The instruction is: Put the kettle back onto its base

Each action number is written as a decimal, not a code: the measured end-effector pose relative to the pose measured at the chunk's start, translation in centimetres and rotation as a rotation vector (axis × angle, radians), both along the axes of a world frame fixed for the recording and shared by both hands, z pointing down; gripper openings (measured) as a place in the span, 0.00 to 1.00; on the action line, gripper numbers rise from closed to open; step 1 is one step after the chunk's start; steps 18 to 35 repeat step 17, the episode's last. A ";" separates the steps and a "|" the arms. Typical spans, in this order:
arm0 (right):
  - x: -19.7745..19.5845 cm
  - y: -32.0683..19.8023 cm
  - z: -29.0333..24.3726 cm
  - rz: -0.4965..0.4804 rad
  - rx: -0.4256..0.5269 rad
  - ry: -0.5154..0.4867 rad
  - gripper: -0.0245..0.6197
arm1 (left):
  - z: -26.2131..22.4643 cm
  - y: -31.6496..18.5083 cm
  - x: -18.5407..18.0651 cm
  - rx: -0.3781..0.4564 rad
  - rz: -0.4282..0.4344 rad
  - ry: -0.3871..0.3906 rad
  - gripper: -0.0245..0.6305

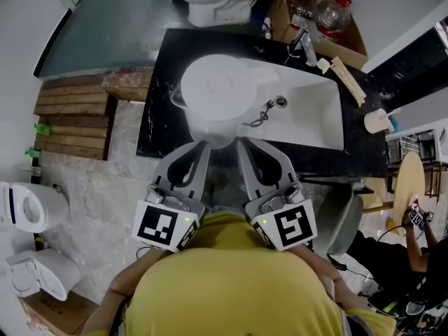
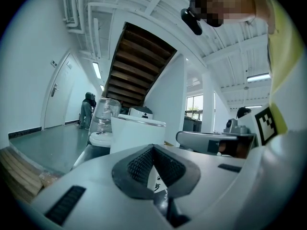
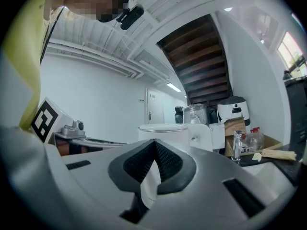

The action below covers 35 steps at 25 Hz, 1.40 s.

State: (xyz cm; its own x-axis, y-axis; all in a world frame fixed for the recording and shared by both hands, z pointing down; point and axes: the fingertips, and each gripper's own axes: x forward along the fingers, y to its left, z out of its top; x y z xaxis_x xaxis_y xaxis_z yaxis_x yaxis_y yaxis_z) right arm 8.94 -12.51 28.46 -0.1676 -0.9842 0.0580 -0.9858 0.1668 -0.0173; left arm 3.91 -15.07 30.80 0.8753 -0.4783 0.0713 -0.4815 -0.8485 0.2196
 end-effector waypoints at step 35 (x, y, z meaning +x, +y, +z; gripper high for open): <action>-0.6 1.0 1.3 0.036 -0.004 0.015 0.06 | 1.3 0.7 -0.2 0.040 0.070 -0.013 0.04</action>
